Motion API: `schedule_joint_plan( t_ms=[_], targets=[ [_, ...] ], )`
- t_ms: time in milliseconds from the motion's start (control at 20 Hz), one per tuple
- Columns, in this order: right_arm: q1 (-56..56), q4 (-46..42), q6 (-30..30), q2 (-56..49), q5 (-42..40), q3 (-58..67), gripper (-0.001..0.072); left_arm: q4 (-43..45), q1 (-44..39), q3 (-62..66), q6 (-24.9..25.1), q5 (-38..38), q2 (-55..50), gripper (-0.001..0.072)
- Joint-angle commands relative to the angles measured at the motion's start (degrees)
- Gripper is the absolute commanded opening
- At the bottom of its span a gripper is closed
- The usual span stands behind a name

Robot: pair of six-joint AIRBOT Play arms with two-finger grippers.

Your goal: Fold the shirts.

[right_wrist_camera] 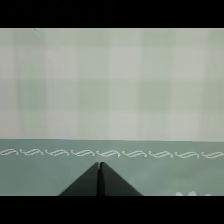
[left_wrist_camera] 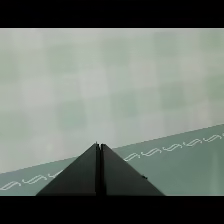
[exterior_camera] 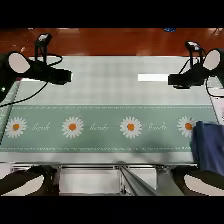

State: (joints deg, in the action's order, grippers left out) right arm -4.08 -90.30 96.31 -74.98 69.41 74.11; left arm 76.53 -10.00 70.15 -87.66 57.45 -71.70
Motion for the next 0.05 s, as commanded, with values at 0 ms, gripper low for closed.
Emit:
schedule_joint_plan(
  t_ms=[0],
  targets=[
    [-0.02, -0.07, 0.07, -0.02, 0.02, -0.02, 0.0027, 0.02, -0.02, -0.02, 0.09, 0.02, -0.04, 0.0023]
  ],
)
